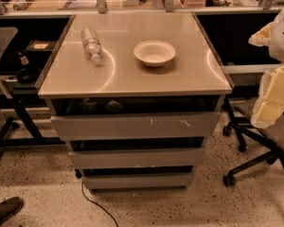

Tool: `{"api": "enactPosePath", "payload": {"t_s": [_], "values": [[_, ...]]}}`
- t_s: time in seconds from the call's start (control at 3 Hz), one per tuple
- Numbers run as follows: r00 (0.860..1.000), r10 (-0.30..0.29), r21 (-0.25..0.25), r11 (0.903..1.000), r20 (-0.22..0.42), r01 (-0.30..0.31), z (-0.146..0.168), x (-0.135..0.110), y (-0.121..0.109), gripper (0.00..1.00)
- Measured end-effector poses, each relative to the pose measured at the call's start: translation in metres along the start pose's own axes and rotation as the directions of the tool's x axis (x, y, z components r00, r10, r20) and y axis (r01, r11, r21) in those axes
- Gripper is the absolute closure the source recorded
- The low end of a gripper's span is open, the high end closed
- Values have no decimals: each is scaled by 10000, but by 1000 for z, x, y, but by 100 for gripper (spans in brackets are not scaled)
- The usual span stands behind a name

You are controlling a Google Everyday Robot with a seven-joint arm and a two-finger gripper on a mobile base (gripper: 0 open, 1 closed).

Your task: Open top drawer

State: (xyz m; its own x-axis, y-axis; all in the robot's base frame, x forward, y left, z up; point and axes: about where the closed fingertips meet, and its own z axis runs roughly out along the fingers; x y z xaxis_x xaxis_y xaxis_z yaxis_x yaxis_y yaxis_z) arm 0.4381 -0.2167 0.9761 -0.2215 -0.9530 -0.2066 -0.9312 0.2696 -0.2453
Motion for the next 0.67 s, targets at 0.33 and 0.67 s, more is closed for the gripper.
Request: {"api": "enactPosePath", "payload": {"t_s": [0.33, 0.67], "values": [[10000, 1, 0, 10000, 1, -1, 0, 0, 0, 0], [9998, 151, -86, 9999, 152, -150, 4, -1, 3, 0]]}}
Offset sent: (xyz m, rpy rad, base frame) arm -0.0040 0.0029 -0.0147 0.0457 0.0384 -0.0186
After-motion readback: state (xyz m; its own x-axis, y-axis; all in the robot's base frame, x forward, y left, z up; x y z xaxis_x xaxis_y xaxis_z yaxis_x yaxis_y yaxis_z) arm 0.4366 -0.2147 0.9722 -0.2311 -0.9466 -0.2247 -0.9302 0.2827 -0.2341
